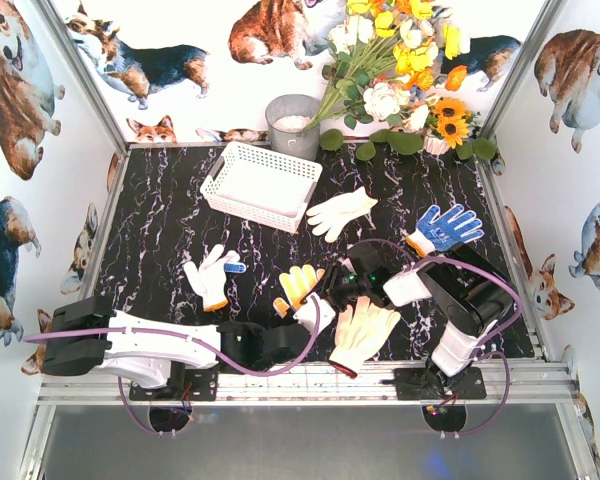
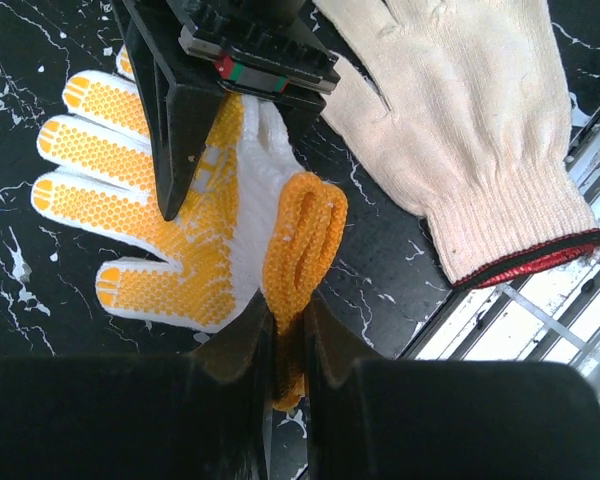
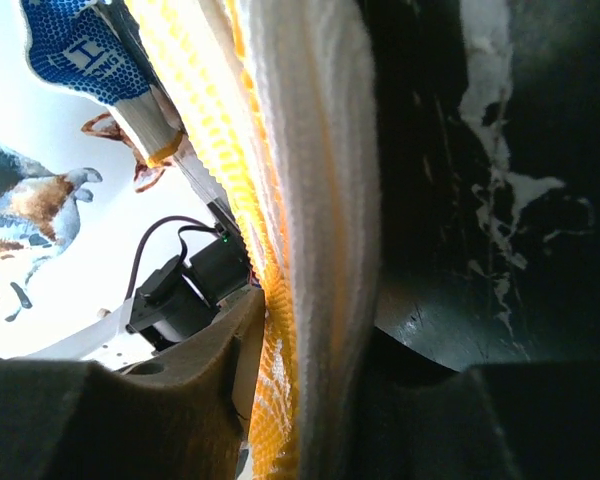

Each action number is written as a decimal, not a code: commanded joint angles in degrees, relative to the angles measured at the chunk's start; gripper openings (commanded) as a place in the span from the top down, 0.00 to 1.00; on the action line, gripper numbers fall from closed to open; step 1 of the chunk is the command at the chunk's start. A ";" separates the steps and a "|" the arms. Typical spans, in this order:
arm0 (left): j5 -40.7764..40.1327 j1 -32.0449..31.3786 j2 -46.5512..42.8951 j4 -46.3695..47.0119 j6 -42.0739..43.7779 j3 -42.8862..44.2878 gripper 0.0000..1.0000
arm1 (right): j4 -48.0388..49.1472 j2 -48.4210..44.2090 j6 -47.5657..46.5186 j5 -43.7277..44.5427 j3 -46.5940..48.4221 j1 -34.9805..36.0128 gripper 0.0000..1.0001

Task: Put the gloves into the storage basket
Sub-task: Pick up the glove from the center of the board.

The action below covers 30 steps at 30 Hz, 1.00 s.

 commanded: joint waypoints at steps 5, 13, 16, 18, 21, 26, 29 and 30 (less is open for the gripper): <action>0.43 -0.32 -2.79 0.37 -1.24 2.42 0.90 | 0.95 -2.16 -0.16 -0.17 1.26 0.72 0.90; -3.02 -0.03 -10.12 -3.14 -2.80 2.92 0.25 | -3.87 -4.97 -3.12 1.64 0.82 0.72 0.95; -2.81 1.68 -12.23 -5.43 -5.18 3.09 0.17 | -6.11 -5.99 -4.58 2.26 1.14 0.72 0.95; -0.44 4.56 -12.85 -6.73 -7.30 2.83 0.15 | -7.55 -6.76 -5.79 2.69 1.53 0.72 0.95; 8.08 11.87 -12.83 -6.26 -10.42 1.04 0.16 | -10.03 -8.07 -7.69 3.31 2.23 0.72 0.95; 21.36 21.91 -12.17 0.97 -14.69 -4.07 0.17 | -14.05 -10.76 -9.87 4.23 3.21 0.72 0.95; 24.50 24.71 -10.97 3.88 -17.07 -5.58 0.17 | -15.56 -12.21 -11.25 4.57 3.76 0.72 0.95; 24.62 25.42 -10.56 4.09 -18.17 -5.81 0.18 | -15.54 -12.72 -11.41 4.77 3.74 0.72 0.95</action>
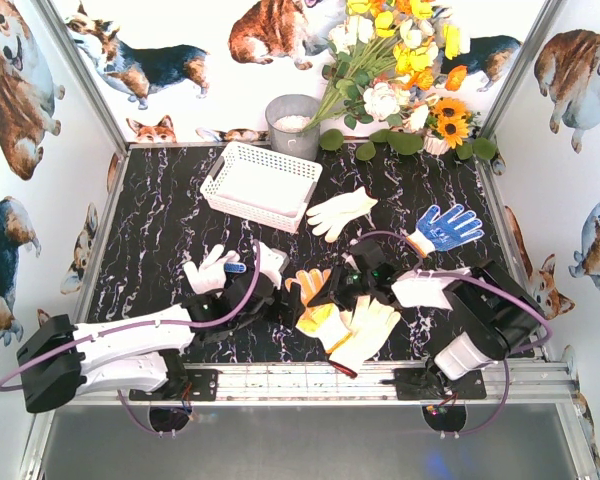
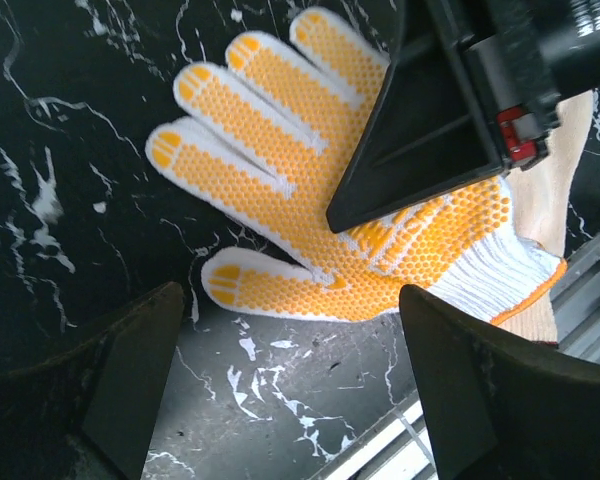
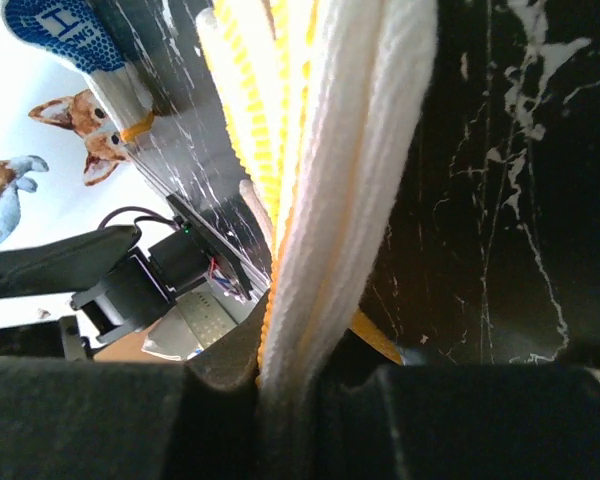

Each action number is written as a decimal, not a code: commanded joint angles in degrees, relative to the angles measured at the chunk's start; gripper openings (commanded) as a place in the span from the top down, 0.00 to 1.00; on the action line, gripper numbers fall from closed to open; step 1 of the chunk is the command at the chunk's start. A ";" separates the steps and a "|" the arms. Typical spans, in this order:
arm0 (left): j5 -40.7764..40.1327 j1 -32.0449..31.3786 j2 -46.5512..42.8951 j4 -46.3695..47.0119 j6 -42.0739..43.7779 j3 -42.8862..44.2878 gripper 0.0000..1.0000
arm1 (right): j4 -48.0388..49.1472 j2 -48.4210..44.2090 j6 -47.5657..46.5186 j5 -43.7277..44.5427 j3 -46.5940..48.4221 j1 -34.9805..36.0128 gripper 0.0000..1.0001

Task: Put the gloves into the storage basket
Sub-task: Pick up the glove from the center of the board.

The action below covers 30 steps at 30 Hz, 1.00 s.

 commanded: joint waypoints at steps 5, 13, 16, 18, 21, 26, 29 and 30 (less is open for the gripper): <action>8.21 5.18 1.78 6.46 -10.21 -2.08 0.19 | -2.37 -6.28 -5.34 2.17 3.01 0.37 0.95; 15.60 10.08 -2.58 10.42 -13.65 -6.47 0.16 | -5.71 -10.23 -7.29 1.70 3.58 0.32 0.95; 18.23 11.77 -5.00 11.86 -15.32 -8.42 0.14 | -5.17 -11.87 -6.37 0.53 3.57 0.28 0.95; 20.24 13.24 -6.85 14.03 -17.29 -10.30 0.12 | -4.91 -13.15 -5.82 -0.21 3.75 0.28 0.95; 24.15 15.68 -9.12 18.07 -21.27 -12.96 0.10 | -4.98 -15.60 -5.02 -0.39 4.12 0.20 0.95; 30.01 18.04 -11.51 22.70 -26.30 -14.37 0.01 | -5.28 -18.04 -3.90 -1.75 6.12 -0.05 0.94; 32.01 19.39 -12.68 23.53 -28.55 -13.84 0.00 | -5.24 -18.73 -3.44 -3.42 7.30 -0.07 0.94; 32.44 20.04 -13.19 24.06 -29.79 -13.85 0.00 | -5.11 -19.01 -3.11 -3.77 7.49 -0.07 0.94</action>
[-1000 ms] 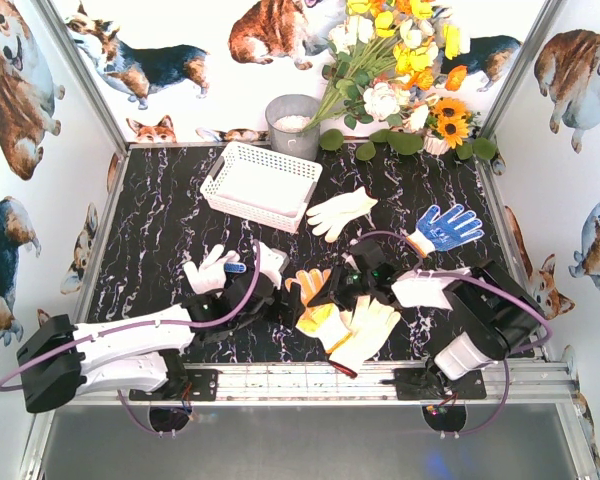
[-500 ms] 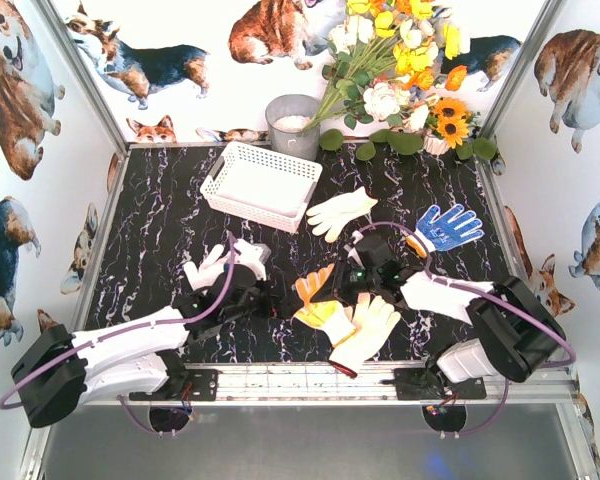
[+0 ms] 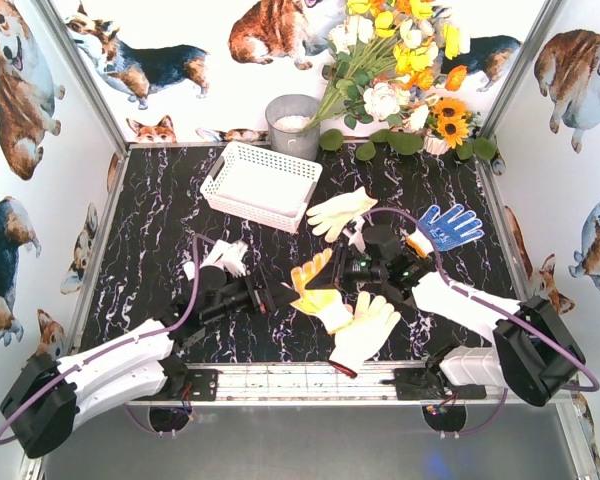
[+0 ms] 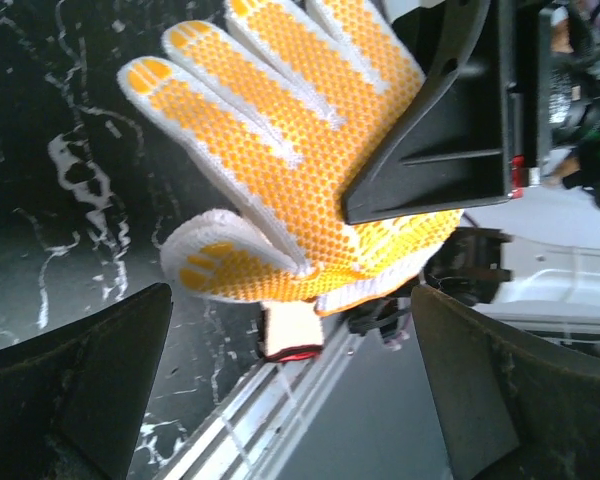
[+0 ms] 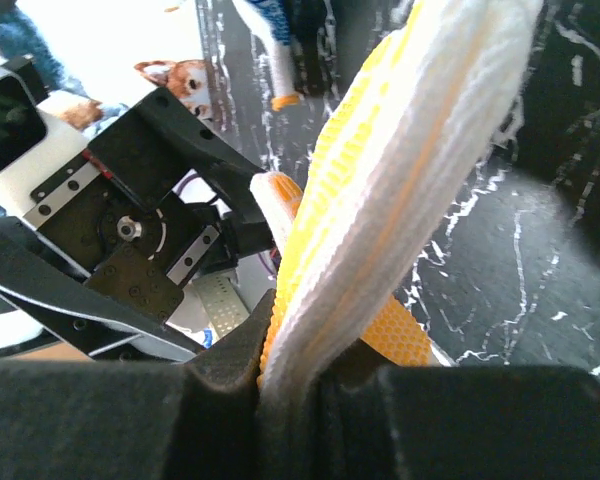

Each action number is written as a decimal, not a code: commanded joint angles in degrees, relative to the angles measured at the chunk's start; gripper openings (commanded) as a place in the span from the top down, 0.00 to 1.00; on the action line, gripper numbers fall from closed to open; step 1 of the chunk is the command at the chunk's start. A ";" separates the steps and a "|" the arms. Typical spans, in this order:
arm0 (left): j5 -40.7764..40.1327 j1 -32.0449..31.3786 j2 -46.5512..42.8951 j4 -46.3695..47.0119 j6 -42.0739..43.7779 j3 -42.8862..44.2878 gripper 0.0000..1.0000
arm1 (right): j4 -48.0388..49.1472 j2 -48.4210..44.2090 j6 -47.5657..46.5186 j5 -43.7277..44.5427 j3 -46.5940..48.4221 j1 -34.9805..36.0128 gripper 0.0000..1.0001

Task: Put the gloves into the storage basket
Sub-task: Pick up the glove from the center of the board.

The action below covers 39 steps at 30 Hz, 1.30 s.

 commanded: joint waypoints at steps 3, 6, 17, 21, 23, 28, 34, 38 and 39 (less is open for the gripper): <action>6.12 4.23 -3.47 9.10 -8.63 -0.22 0.00 | 4.35 -3.17 2.78 -4.65 3.68 -0.07 0.93; 7.14 5.89 -4.24 9.74 -10.73 -0.29 0.00 | 7.17 -3.95 4.90 -6.05 3.88 -0.07 0.93; 11.93 6.92 -2.16 14.60 -15.67 0.07 0.00 | 7.70 -6.90 6.56 -8.49 7.81 -0.07 0.92; 16.32 7.09 1.33 22.30 -18.98 1.75 0.00 | 7.16 -6.85 6.25 -9.70 8.91 -0.03 0.92; 17.18 7.11 2.59 25.36 -21.20 2.22 0.00 | 7.29 -6.69 6.22 -10.35 9.20 0.02 0.92; 16.88 7.28 4.26 28.07 -22.60 2.08 0.00 | 9.25 -6.66 7.11 -11.86 9.27 0.50 0.92; 16.92 7.28 5.63 31.44 -24.17 2.81 0.00 | 10.14 -6.17 7.20 -13.35 9.68 1.35 0.90; 16.69 7.28 5.99 33.74 -25.97 2.27 0.00 | 12.05 -4.36 6.98 -14.26 11.16 2.76 0.90; 16.69 7.28 6.24 34.58 -26.35 2.29 0.00 | 12.58 -3.71 6.91 -14.46 11.63 3.33 0.90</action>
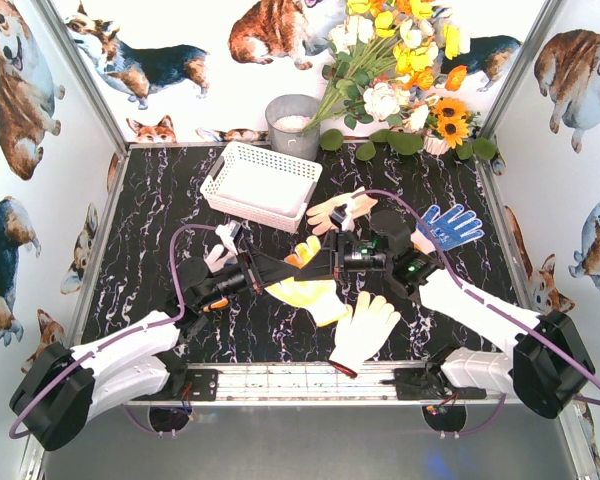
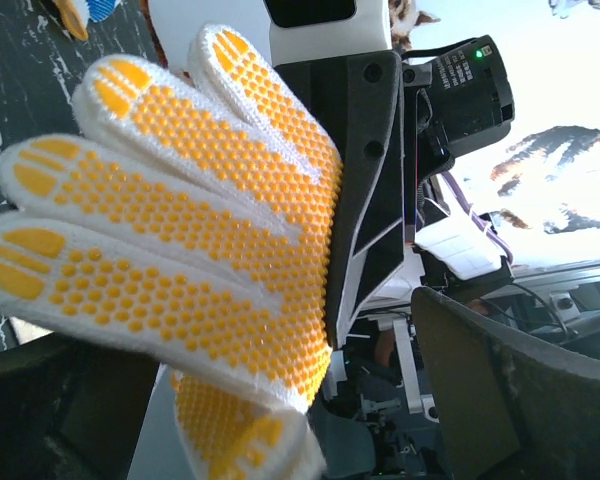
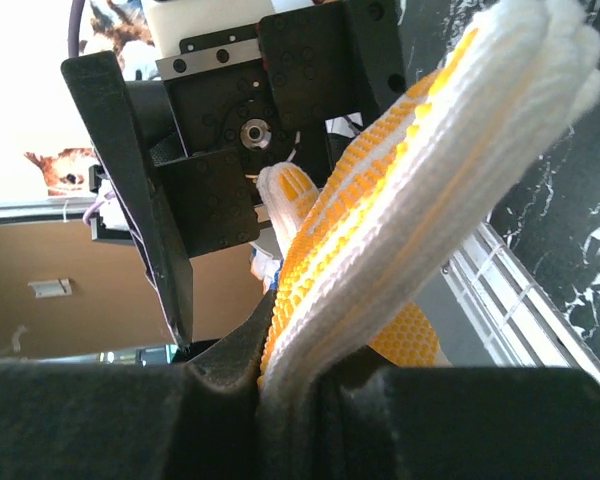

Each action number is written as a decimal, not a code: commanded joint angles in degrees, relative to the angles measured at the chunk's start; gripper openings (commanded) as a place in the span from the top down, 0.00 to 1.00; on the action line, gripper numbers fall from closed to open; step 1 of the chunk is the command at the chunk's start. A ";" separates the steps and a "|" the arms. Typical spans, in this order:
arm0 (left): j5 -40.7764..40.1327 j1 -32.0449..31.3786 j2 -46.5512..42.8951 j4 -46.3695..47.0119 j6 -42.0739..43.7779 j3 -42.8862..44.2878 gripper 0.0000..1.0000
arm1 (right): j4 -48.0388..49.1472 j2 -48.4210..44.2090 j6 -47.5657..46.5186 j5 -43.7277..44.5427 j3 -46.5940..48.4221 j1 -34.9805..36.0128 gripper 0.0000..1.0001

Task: Put the gloves into the storage basket
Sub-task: Pick up the glove from the center of the board, then adjust the bin at the center of the board.

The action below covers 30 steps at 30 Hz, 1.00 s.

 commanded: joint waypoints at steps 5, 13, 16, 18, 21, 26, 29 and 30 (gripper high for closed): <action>0.82 0.72 1.14 12.17 -4.33 1.66 0.00 | 9.14 3.82 -0.05 -2.60 6.93 3.47 0.90; -4.94 0.88 -1.74 13.21 -5.20 0.32 0.00 | 9.28 3.88 -0.78 -2.17 6.25 4.42 0.90; -7.63 1.22 -3.82 12.21 -5.07 -0.24 0.00 | 8.90 3.54 -1.00 -2.00 5.81 4.42 0.90; -8.44 1.33 -4.63 10.91 -4.65 -0.07 0.00 | 8.79 3.68 -1.13 -2.21 5.88 4.42 0.90; -8.83 1.33 -4.85 10.41 -5.02 -0.07 0.10 | 8.78 4.12 -1.44 -2.63 6.28 4.51 0.90; -9.78 1.40 -5.50 10.72 -5.67 -0.67 0.27 | 6.72 4.15 -3.31 -2.58 6.42 4.60 0.90; -10.60 1.46 -5.95 9.60 -5.10 -0.75 0.37 | 3.55 4.25 -5.46 -2.20 6.85 4.60 0.90; -10.83 1.47 -5.92 9.08 -4.78 -0.68 0.41 | 1.74 4.43 -6.61 -2.07 7.34 4.60 0.90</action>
